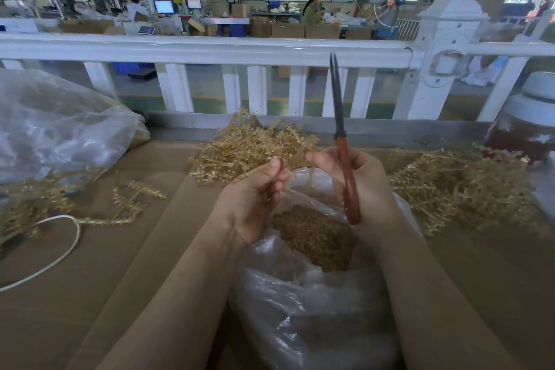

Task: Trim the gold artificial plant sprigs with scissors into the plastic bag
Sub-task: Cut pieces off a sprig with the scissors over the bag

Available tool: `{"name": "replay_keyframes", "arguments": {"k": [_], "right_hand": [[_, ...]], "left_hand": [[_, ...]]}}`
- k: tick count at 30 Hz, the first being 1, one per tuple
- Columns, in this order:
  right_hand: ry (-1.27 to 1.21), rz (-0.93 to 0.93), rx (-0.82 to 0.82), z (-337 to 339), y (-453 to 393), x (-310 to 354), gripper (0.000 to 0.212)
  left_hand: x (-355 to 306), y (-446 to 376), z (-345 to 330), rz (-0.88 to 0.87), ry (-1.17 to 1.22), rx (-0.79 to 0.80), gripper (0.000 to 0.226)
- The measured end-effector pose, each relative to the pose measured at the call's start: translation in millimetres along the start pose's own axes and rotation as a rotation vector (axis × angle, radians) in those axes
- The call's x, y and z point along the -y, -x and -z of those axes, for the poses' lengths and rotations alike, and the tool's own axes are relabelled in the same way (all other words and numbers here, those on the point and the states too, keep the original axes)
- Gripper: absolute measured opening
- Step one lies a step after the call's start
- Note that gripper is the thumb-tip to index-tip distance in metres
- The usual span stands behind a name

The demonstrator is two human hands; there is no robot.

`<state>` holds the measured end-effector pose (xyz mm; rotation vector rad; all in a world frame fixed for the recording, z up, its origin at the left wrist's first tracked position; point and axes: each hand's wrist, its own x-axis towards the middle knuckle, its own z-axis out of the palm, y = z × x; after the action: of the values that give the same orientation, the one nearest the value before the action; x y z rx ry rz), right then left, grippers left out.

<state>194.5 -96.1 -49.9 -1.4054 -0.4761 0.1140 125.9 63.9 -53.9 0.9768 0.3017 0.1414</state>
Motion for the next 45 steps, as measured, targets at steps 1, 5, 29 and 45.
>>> {"name": "replay_keyframes", "arguments": {"k": [1, 5, 29, 45], "right_hand": [[0.004, 0.026, -0.009, 1, 0, 1, 0.025], [0.272, 0.065, 0.04, 3, 1, 2, 0.037], [1.019, -0.031, 0.201, 5, -4, -6, 0.066], [1.159, 0.134, 0.145, -1, 1, -8, 0.06]], "left_hand": [[0, 0, 0, 0.003, 0.034, -0.022, 0.025], [1, -2, 1, -0.01, 0.082, -0.078, 0.023], [3, -7, 3, -0.119, 0.065, -0.215, 0.014], [2, -3, 0, -0.299, -0.03, -0.145, 0.048]]}}
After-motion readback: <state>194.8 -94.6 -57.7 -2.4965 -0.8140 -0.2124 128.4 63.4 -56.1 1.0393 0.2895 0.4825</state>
